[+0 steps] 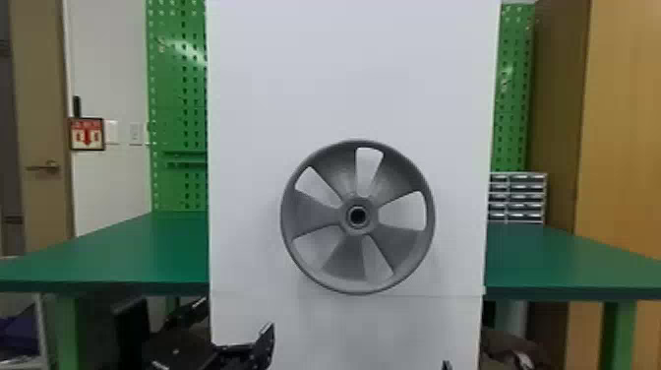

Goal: Hold the wheel and insert it

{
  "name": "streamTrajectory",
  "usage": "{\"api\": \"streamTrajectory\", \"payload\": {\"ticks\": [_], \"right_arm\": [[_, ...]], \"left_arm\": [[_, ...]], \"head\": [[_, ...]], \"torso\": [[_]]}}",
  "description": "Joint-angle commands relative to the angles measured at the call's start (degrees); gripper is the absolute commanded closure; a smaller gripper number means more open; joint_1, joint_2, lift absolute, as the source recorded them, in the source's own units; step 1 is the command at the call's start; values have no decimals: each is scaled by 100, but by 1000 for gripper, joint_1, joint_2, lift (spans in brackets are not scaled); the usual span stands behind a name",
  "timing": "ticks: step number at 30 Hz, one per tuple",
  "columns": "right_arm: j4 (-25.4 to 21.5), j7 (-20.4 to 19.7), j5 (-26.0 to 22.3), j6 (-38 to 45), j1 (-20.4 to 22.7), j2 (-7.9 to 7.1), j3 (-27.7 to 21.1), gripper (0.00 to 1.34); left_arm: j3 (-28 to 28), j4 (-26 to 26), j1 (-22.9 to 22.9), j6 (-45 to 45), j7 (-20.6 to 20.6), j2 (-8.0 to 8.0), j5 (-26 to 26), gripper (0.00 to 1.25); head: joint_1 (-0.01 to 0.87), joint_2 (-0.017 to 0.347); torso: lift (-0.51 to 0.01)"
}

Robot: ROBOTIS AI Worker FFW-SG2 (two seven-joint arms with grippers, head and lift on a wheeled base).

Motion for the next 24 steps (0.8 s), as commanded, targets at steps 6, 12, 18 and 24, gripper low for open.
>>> {"api": "streamTrajectory", "payload": {"ticks": [6,12,18,24], "right_arm": [[225,-4,84,-50,222,-15,38,156],[392,5,181,-226,266,-59,108,156],[489,-4,295,-278,301,-59,117,156],[612,5,251,-305,292,-95,170,156]], "left_arm": [[14,-92,-61,4,-11,-4,9,101],[14,-154,-88,4,-11,-4,18,101],[-3,-154,-88,4,-11,-4,27,101],[6,-163,-88,12,-11,-4,18,101]], "head": [[97,15],[97,15],[97,15],[97,15]], "torso": [[-442],[-442],[-442],[-442]]}}
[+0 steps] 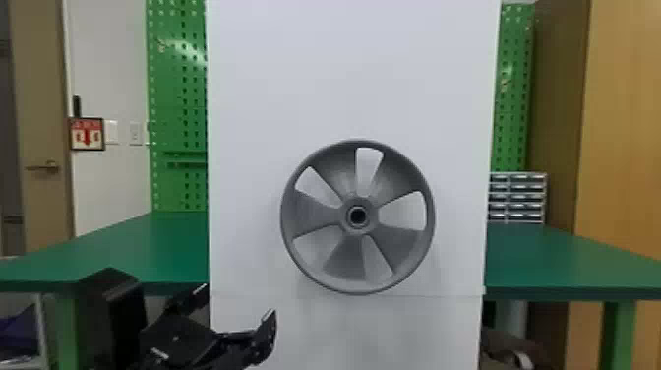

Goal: Hold the wheel and insert it

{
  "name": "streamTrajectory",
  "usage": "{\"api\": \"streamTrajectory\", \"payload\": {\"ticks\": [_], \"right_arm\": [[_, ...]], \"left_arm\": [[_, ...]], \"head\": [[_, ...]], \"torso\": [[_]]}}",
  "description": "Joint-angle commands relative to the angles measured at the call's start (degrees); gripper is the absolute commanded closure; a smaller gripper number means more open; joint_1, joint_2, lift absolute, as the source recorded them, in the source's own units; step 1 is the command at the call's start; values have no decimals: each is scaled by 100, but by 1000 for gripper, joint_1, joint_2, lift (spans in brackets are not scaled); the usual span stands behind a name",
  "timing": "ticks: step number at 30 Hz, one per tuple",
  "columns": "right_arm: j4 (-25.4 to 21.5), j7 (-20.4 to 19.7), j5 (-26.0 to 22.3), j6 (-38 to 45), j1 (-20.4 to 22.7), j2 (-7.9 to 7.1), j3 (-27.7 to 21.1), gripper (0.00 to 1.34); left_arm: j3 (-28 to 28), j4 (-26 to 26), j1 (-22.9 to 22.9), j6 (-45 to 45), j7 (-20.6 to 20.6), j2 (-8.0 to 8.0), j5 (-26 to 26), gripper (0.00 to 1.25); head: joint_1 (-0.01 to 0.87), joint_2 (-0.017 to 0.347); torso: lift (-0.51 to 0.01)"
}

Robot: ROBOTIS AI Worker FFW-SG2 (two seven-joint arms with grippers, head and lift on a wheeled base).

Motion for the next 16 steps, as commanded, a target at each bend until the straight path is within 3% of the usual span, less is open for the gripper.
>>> {"api": "streamTrajectory", "payload": {"ticks": [1,16], "right_arm": [[65,0,-43,-8,-7,-25,37,156],[82,0,36,-8,-25,-77,107,151]], "left_arm": [[16,-1,5,2,0,0,-5,101],[7,7,5,2,0,-9,-31,101]], "head": [[97,15],[97,15]], "torso": [[-442],[-442]]}}
